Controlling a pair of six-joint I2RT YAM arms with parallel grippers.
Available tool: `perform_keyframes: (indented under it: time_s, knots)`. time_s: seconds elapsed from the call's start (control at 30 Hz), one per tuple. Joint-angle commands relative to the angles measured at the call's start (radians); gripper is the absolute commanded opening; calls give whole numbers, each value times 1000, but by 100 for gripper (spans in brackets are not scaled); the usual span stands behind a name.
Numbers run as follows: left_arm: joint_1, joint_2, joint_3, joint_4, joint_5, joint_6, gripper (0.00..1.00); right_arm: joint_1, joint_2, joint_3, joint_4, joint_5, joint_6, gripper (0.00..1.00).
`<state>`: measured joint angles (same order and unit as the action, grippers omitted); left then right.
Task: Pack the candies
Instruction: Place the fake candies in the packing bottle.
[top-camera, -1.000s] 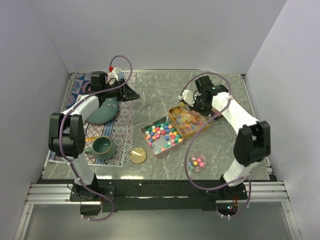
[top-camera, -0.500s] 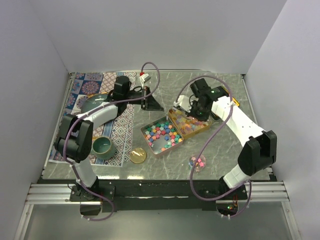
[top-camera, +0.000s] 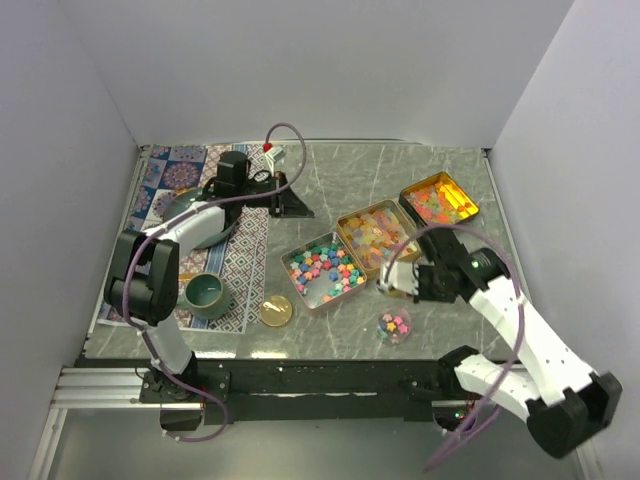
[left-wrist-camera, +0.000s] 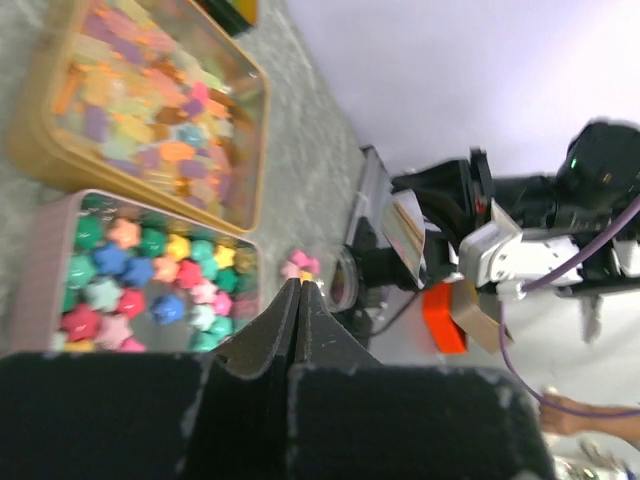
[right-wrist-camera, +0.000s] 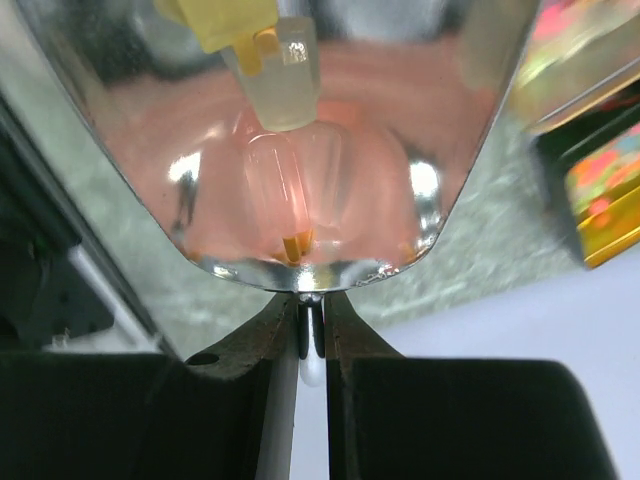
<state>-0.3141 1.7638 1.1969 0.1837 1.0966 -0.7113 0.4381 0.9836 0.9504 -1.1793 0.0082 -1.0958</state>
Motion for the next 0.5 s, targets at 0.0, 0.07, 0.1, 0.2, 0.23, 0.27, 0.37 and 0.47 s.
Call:
perform_keyframes:
  time_s: [0.0, 0.07, 0.1, 0.2, 0.23, 0.27, 0.37, 0.47]
  knots:
    - [15, -82, 4, -87, -56, 151, 1, -4, -103, -116, -57, 137, -148, 0]
    - [14, -90, 1, -92, -70, 165, 1, -4, -131, -140, -83, 186, -192, 0]
    - [15, -96, 0, -95, -76, 168, 1, -4, -137, -153, -86, 194, -202, 0]
    - [15, -105, -3, -105, -87, 184, 1, -4, -142, -160, -88, 226, -231, 0]
    - [15, -107, -5, -107, -89, 187, 1, -4, -134, -162, -91, 242, -237, 0]
    - [15, -110, -3, -116, -92, 194, 1, 1, -117, -167, -94, 290, -249, 0]
    - [15, -112, 4, -133, -98, 208, 1, 2, -106, -183, -71, 343, -291, 0]
    - [15, -110, 7, -130, -99, 204, 1, 24, -73, -174, -74, 392, -291, 0]
